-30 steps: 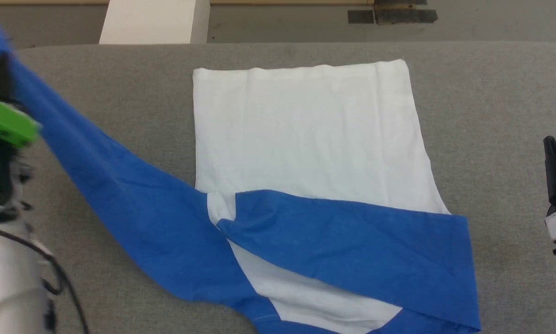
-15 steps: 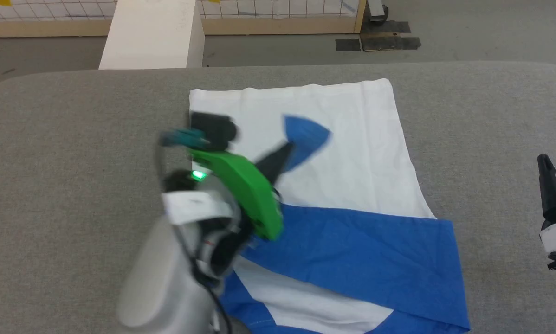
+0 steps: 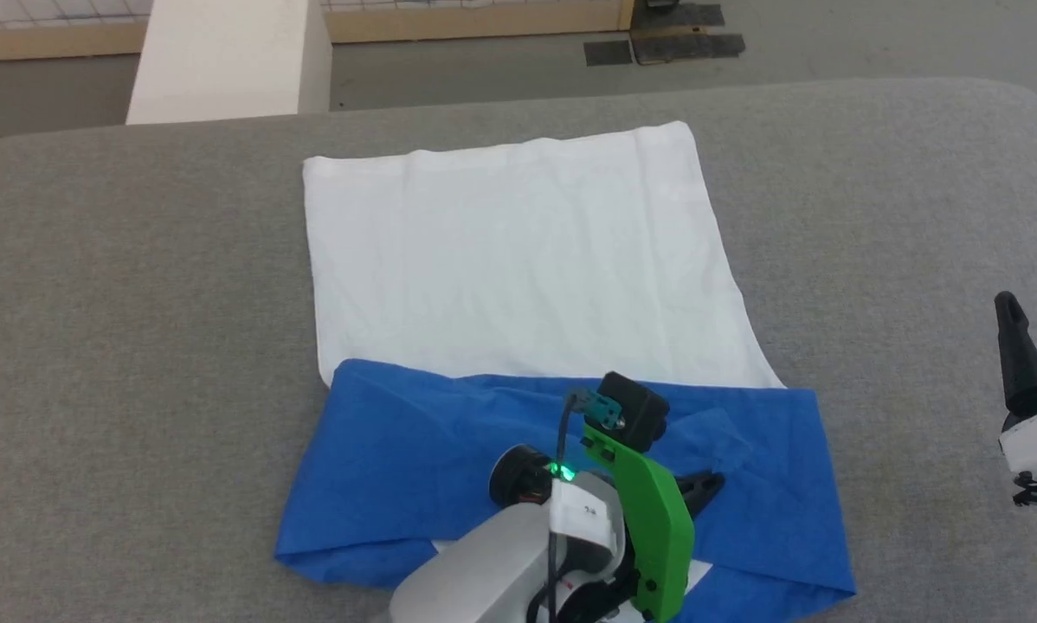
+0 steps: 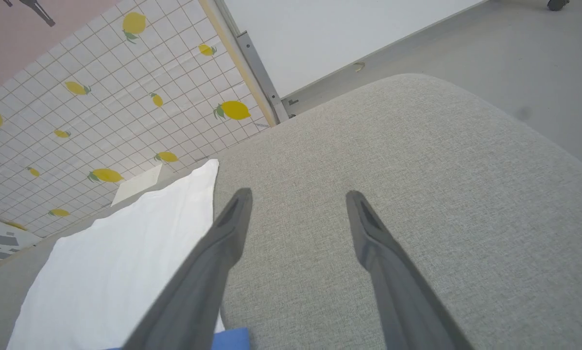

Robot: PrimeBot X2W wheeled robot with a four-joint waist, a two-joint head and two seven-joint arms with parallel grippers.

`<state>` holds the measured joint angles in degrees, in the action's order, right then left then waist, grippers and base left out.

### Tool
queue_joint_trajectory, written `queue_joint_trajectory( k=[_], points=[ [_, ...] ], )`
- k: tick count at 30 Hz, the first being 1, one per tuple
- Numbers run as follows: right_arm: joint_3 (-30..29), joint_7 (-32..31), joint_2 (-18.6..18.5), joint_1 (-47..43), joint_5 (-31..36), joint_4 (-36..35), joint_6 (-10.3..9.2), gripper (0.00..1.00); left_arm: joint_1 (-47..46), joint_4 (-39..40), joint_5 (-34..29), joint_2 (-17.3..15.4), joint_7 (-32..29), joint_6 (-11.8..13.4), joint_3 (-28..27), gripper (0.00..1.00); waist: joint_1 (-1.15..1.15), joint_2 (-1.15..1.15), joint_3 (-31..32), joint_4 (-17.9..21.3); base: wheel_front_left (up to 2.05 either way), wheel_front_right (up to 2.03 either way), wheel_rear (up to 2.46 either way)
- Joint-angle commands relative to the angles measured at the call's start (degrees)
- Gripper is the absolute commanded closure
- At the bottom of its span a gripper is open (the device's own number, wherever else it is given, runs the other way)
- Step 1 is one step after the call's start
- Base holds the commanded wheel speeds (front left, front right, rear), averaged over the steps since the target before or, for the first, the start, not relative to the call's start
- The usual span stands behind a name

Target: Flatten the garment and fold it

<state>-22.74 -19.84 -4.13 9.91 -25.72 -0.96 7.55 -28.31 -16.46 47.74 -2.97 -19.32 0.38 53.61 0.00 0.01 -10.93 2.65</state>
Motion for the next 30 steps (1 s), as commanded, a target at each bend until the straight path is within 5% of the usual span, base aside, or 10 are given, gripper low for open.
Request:
queue_joint_trajectory(
  k=[1,8,10,20,24,30],
  points=[
    [-0.1,0.4,0.0,0.5,-0.3,0.2,-0.06,0.00,-1.7,-1.6,0.7,0.1,1.1,0.5,1.7,1.00,0.00,-0.01,-0.6,0.7,0.00,0.00,0.00],
    [-0.3,0.8,-0.3,0.5,-0.6,0.9,-0.06,0.00,-3.4,-7.4,5.2,0.1,2.0,1.3,9.6,0.96,0.00,-0.01,-0.9,1.0,0.00,0.00,0.00],
    [-0.4,0.9,-0.3,0.6,-0.5,1.1,-0.06,0.00,-3.6,-8.1,7.3,0.1,1.8,1.4,10.9,0.00,0.00,-0.01,-0.8,0.8,0.00,0.00,0.00],
    [-0.2,0.8,-0.3,0.0,0.0,1.7,-0.06,0.00,-8.3,-5.4,18.5,0.1,5.1,2.8,7.5,0.00,0.00,-0.01,2.2,-1.1,0.00,0.00,0.00],
    [0.2,0.7,-0.1,-0.4,0.1,1.8,-0.06,0.00,-10.8,-5.8,19.7,-0.5,12.0,3.3,1.0,0.00,0.00,-0.01,3.5,-1.8,0.00,0.00,0.00],
    [2.0,0.5,0.0,-0.9,0.4,1.4,-0.06,0.00,-11.9,-6.7,15.5,-7.9,28.0,5.6,-8.8,0.00,0.00,-0.01,4.4,-2.3,0.00,0.00,0.00]
  ],
)
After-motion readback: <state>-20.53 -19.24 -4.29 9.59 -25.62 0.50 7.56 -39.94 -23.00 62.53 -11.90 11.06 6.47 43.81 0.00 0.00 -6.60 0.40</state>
